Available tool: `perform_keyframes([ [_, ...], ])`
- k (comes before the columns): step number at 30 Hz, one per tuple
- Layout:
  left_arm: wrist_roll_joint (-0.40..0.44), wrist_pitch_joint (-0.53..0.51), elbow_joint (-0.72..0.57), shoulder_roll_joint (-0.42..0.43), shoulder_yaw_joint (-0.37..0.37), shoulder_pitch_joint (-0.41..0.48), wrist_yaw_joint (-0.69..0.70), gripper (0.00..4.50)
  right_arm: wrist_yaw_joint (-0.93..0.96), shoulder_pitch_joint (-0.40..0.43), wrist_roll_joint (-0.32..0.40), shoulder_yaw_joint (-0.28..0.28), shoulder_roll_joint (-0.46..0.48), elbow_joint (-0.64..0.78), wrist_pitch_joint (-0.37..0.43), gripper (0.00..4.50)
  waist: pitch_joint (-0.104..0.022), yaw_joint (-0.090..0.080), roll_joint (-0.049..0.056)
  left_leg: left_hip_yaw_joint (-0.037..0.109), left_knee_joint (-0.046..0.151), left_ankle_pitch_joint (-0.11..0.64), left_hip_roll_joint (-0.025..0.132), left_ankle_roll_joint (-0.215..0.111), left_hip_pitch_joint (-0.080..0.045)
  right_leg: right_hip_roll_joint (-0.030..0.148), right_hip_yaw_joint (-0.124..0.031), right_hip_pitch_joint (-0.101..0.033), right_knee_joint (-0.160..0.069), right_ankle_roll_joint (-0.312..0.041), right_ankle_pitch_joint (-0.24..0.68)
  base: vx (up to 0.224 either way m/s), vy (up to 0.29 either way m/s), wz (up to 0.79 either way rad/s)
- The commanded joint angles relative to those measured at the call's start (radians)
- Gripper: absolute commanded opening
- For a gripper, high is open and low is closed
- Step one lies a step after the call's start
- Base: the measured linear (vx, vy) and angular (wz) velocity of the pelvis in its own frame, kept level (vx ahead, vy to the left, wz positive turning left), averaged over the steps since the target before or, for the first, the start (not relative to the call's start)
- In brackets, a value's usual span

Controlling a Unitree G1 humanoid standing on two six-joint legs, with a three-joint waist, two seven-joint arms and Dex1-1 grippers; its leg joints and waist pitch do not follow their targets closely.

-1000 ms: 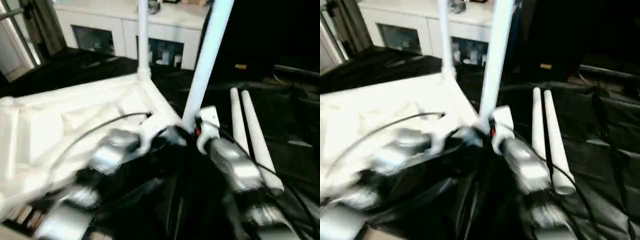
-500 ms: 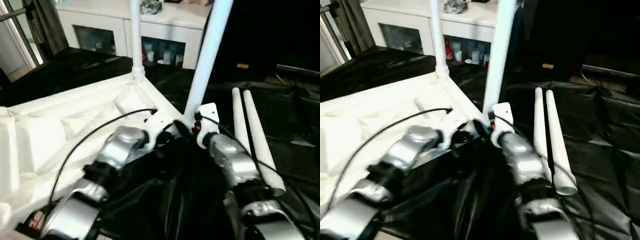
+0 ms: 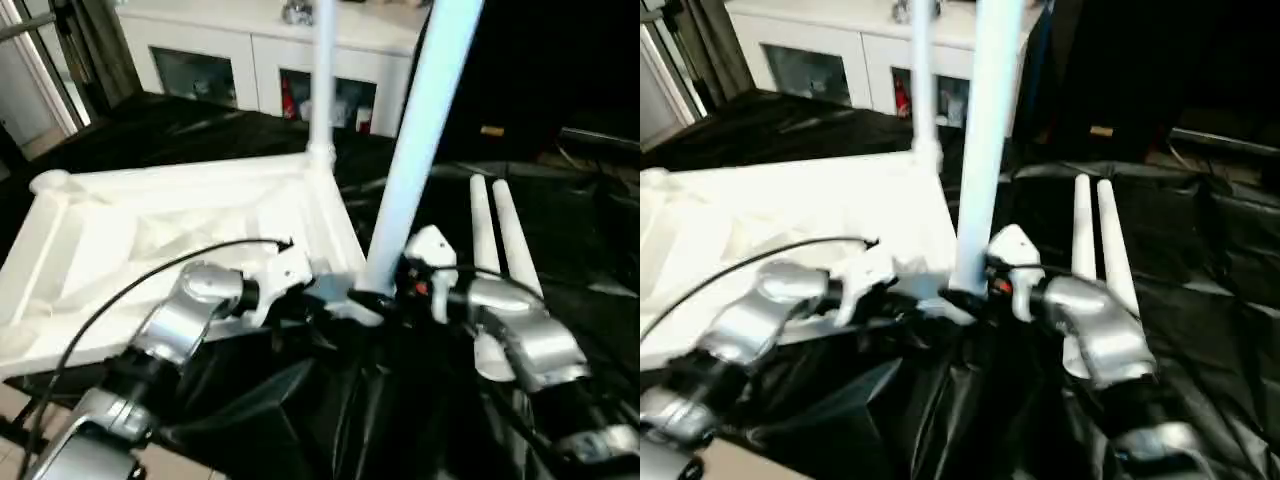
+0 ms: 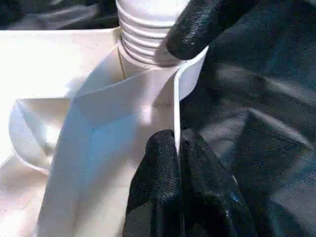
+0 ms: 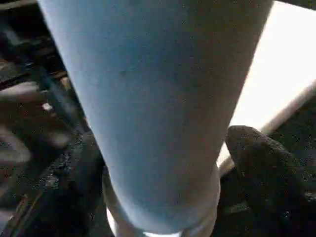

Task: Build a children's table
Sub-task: Rotate leg to tighten

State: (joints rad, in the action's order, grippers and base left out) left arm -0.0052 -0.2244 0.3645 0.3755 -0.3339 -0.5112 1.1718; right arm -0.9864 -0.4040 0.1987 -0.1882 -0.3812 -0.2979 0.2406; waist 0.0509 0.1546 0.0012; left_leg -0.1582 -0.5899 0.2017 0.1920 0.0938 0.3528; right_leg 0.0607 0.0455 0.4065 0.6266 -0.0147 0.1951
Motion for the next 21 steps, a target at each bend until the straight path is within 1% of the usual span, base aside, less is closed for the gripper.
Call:
perform_keyframes([
  [1,-0.064,0.015,-0.065,-0.009,-0.007,0.0,0.069,0.0,-0.024,0.002,-0.002,-0.001,-0.026,0.02,0.009,3.9,-0.06,-0.002,-0.01,0.0,0.066,0.114,0.033,-0.061,0.004,0.077,-0.045,-0.055,-0.074,-0.196,0.148,0.0,0.0,0.0],
  [2,-0.064,0.016,-0.066,-0.008,-0.006,0.001,0.07,0.0,-0.025,0.002,-0.003,0.0,-0.026,0.02,0.01,3.9,-0.06,-0.002,-0.011,0.0,0.067,0.115,0.033,-0.06,0.004,0.077,-0.045,-0.055,-0.074,-0.195,0.151,0.0,0.0,0.0],
  [3,-0.064,0.015,-0.069,-0.004,-0.005,0.003,0.073,0.0,-0.025,0.0,-0.001,0.006,-0.022,0.019,0.014,3.65,-0.059,-0.002,-0.011,0.001,0.068,0.123,0.033,-0.055,0.004,0.077,-0.044,-0.054,-0.076,-0.195,0.168,0.0,0.0,0.0],
  [5,-0.065,0.013,-0.072,-0.002,-0.005,0.004,0.075,0.0,-0.032,0.0,0.004,0.006,-0.021,0.021,0.019,3.65,-0.059,-0.002,-0.012,0.001,0.069,0.134,0.033,-0.048,0.003,0.078,-0.044,-0.054,-0.078,-0.19,0.192,0.0,0.0,0.0],
  [6,-0.065,0.011,-0.075,0.001,-0.005,0.005,0.077,0.0,-0.04,0.001,0.005,0.001,-0.023,0.025,0.023,3.52,-0.059,-0.002,-0.013,0.001,0.068,0.132,0.032,-0.047,0.003,0.077,-0.045,-0.054,-0.078,-0.186,0.194,0.0,0.0,0.0],
  [7,-0.065,0.011,-0.075,0.001,-0.005,0.005,0.077,0.0,-0.04,0.001,0.005,0.001,-0.023,0.025,0.023,3.29,-0.059,-0.001,-0.013,0.001,0.069,0.127,0.033,-0.047,0.003,0.078,-0.045,-0.054,-0.077,-0.185,0.191,0.0,0.0,0.0],
  [9,-0.066,0.006,-0.082,0.006,-0.006,0.009,0.08,0.0,-0.057,0.006,0.002,-0.014,-0.029,0.029,0.026,3.29,-0.06,-0.001,-0.013,0.001,0.067,0.114,0.032,-0.049,0.005,0.077,-0.044,-0.055,-0.074,-0.187,0.17,0.0,0.0,0.0],
  [10,-0.066,0.006,-0.082,0.006,-0.006,0.009,0.08,0.0,-0.057,0.006,0.002,-0.014,-0.029,0.029,0.026,3.09,-0.06,-0.002,-0.013,0.002,0.067,0.112,0.032,-0.049,0.006,0.077,-0.044,-0.056,-0.074,-0.188,0.165,0.0,0.0,0.0],
  [11,-0.066,0.004,-0.085,0.009,-0.007,0.01,0.081,0.0,-0.061,0.007,0.002,-0.019,-0.032,0.031,0.027,2.99,-0.061,-0.001,-0.013,0.001,0.067,0.111,0.032,-0.051,0.005,0.077,-0.044,-0.055,-0.074,-0.189,0.162,0.0,0.0,0.0],
  [12,-0.065,0.002,-0.088,0.01,-0.007,0.012,0.082,0.0,-0.065,0.008,0.004,-0.022,-0.032,0.031,0.03,2.99,-0.061,-0.001,-0.014,0.001,0.066,0.104,0.032,-0.052,0.006,0.078,-0.044,-0.056,-0.072,-0.191,0.153,0.0,0.0,0.0],
  [13,-0.062,0.001,-0.088,0.01,-0.006,0.013,0.082,0.0,-0.067,0.009,0.006,-0.024,-0.03,0.032,0.032,2.83,-0.061,-0.001,-0.013,0.002,0.066,0.101,0.032,-0.053,0.006,0.077,-0.043,-0.056,-0.072,-0.193,0.148,0.0,0.0,0.0],
  [18,-0.057,0.004,-0.082,0.008,-0.002,0.011,0.074,0.0,-0.064,0.014,0.01,-0.026,-0.021,0.031,0.039,2.71,-0.06,-0.001,-0.012,0.001,0.066,0.11,0.032,-0.05,0.005,0.077,-0.044,-0.055,-0.075,-0.191,0.164,0.0,0.0,0.0],
  [19,-0.042,-0.001,-0.06,-0.006,0.008,0.001,0.031,0.0,-0.032,0.021,0.007,-0.018,0.0,0.026,0.051,2.71,-0.06,-0.001,-0.012,0.001,0.067,0.11,0.032,-0.049,0.005,0.077,-0.044,-0.055,-0.075,-0.191,0.165,0.0,0.0,0.0],
  [20,-0.042,-0.001,-0.06,-0.006,0.008,0.001,0.031,0.0,-0.032,0.021,0.007,-0.018,0.0,0.026,0.051,2.7,-0.06,-0.002,-0.012,0.001,0.066,0.108,0.031,-0.048,0.006,0.077,-0.044,-0.055,-0.075,-0.189,0.165,0.0,0.0,0.0],
  [21,-0.025,-0.014,-0.035,-0.02,0.015,-0.013,-0.013,0.0,0.01,0.023,-0.001,-0.009,0.021,0.014,0.058,2.7,-0.06,-0.001,-0.012,0.002,0.068,0.11,0.031,-0.045,0.006,0.077,-0.043,-0.056,-0.076,-0.186,0.174,0.0,0.0,0.0],
])
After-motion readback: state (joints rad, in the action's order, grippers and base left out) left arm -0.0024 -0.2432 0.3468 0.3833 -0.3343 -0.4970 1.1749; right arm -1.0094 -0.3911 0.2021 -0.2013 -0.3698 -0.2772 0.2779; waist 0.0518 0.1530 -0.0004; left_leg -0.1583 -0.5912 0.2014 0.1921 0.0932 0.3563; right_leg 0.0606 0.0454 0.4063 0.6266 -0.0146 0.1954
